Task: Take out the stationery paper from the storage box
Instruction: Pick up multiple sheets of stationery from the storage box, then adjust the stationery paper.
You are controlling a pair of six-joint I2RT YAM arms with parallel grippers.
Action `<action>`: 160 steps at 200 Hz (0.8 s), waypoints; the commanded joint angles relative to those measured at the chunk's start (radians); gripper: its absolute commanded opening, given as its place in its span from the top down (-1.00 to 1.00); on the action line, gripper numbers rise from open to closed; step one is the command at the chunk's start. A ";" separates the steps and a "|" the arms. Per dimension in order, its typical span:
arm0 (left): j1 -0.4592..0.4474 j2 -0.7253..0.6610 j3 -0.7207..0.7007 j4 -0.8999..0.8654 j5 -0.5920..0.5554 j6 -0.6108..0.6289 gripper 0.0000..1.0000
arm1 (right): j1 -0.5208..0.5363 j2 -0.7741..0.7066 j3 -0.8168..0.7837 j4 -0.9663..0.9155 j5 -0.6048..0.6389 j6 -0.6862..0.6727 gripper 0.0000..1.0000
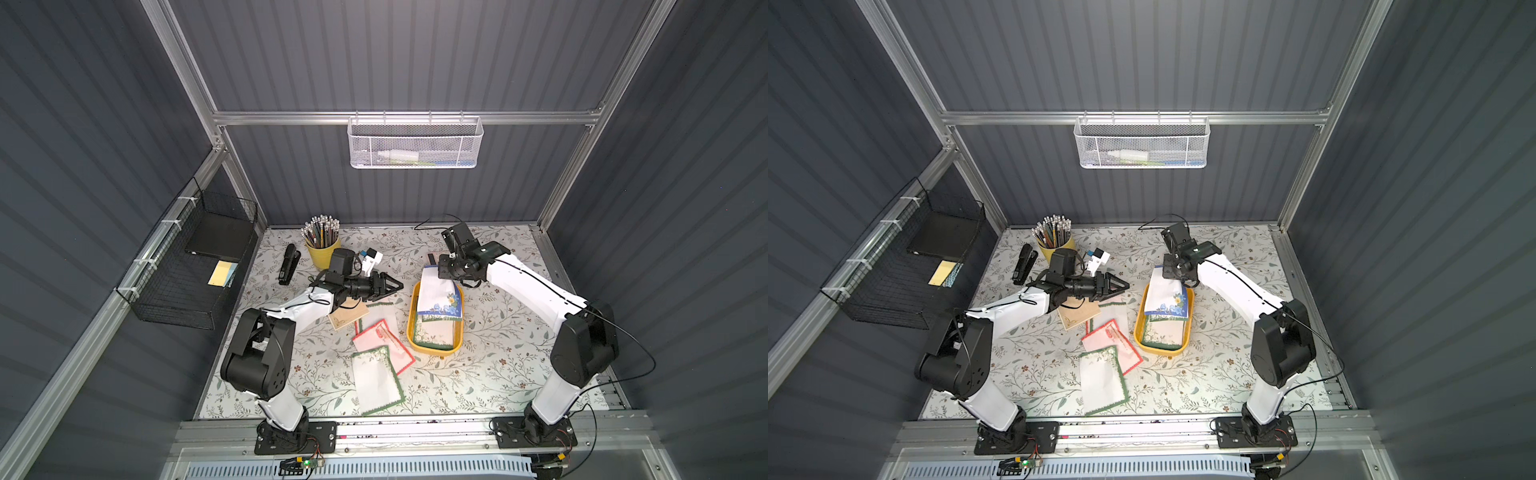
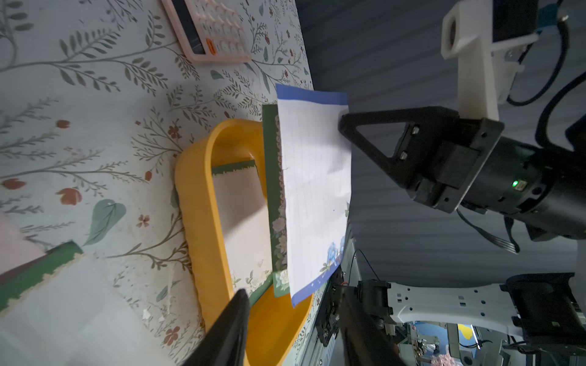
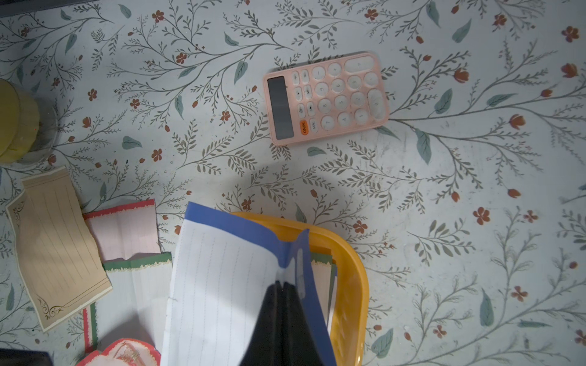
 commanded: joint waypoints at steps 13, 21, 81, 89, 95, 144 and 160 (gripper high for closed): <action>-0.079 0.077 0.043 0.100 0.005 -0.067 0.04 | -0.001 -0.010 0.028 -0.013 -0.012 -0.010 1.00; -0.097 0.092 0.057 0.102 0.000 -0.067 0.05 | -0.002 -0.011 0.029 -0.013 -0.011 -0.009 1.00; -0.125 0.131 0.116 0.059 -0.017 -0.040 0.07 | -0.003 -0.013 0.023 -0.008 -0.020 -0.007 1.00; -0.127 0.133 0.112 0.066 -0.017 -0.043 0.07 | -0.003 -0.014 0.021 -0.006 -0.023 -0.009 1.00; -0.128 0.136 0.109 0.074 -0.015 -0.048 0.08 | -0.003 -0.012 0.023 -0.005 -0.027 -0.008 1.00; -0.151 0.158 0.114 0.132 -0.013 -0.086 0.47 | -0.003 -0.001 0.015 -0.001 -0.042 -0.006 1.00; -0.153 0.162 0.123 0.134 -0.014 -0.088 0.65 | -0.002 0.003 0.011 -0.002 -0.044 -0.006 1.00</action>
